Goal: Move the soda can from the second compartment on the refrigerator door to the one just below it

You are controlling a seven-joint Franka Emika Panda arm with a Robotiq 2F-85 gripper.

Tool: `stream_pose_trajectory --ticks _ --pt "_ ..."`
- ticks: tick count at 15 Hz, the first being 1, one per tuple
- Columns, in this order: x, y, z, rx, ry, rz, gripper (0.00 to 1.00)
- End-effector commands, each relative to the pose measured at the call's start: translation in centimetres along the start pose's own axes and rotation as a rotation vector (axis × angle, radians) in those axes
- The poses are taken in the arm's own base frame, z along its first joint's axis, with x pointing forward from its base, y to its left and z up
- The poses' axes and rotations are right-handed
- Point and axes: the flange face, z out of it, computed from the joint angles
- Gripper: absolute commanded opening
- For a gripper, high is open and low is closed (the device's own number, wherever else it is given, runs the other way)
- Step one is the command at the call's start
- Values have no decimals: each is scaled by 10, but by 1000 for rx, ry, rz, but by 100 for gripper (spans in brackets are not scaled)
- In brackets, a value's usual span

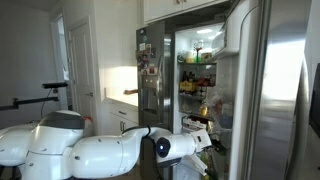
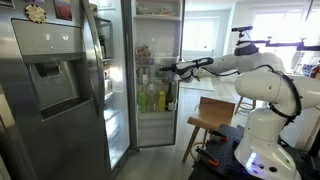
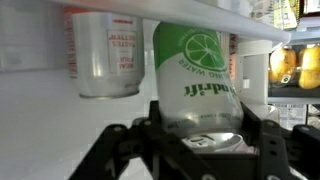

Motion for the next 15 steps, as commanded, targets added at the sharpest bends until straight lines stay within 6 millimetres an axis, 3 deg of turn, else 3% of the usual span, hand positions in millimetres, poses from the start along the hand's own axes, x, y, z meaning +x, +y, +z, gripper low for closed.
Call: stream_pose_trajectory --ticks 1,4,5,15 --pt "0 0 0 1 -2 0 73" --pt "0 0 0 1 -2 0 73" --pt "3 0 4 -2 -1 0 48" --pt "-5 -16 55 -22 -35 -40 48"
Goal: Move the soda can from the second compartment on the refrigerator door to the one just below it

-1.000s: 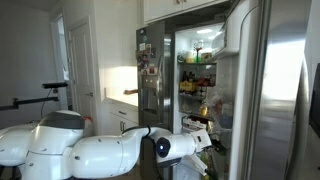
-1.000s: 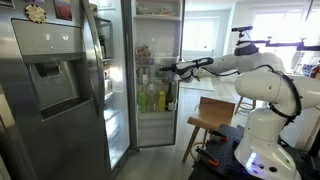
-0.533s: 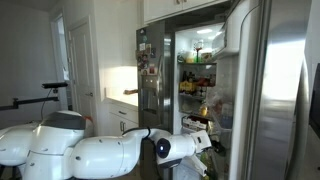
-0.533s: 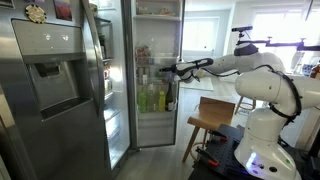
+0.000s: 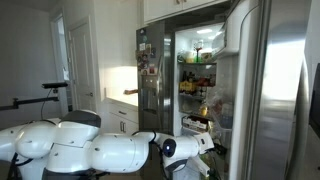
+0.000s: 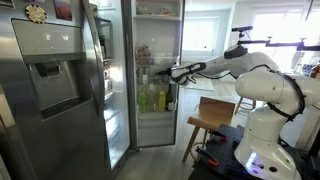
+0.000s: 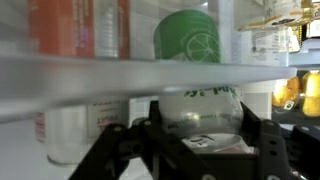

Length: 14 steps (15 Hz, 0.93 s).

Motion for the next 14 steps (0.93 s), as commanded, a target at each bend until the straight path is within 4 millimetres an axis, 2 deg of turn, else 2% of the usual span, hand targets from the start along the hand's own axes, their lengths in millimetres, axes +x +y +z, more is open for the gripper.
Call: stream_pose_trajectory --ticks 1,10,11,13,14 --pt "24 -3 14 -23 16 -13 48" --pt "47 -9 28 -109 -119 67 48" --pt "49 -11 30 -113 -134 76 89" --pt "53 -15 32 -120 -153 84 100" --pt "56 -16 32 -122 -161 88 100"
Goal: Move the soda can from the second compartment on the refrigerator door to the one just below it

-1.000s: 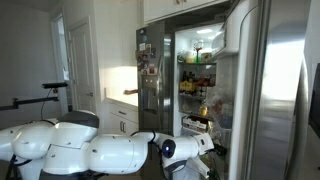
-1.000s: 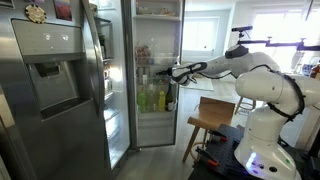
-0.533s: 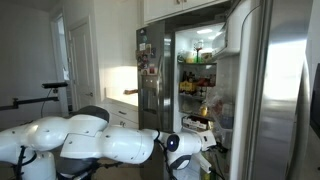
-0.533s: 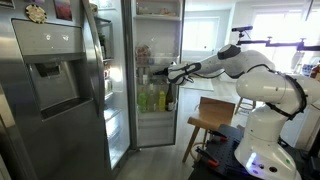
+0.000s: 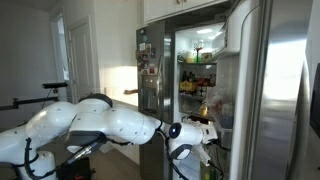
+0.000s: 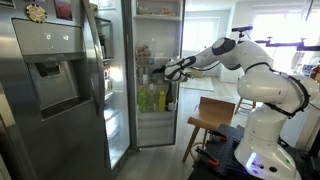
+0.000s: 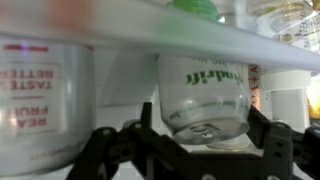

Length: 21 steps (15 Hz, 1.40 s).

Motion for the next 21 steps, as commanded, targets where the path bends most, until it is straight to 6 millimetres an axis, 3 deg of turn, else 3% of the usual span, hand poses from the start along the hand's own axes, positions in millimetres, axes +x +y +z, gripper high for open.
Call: stream_pose_trajectory --ticks 1,5,12,21 --pt "23 -4 -7 -22 -48 15 100" --pt "35 -8 -17 -20 -67 16 100" --pt "26 -12 -39 12 -140 -24 100" --pt "34 -26 -105 166 -265 -63 100"
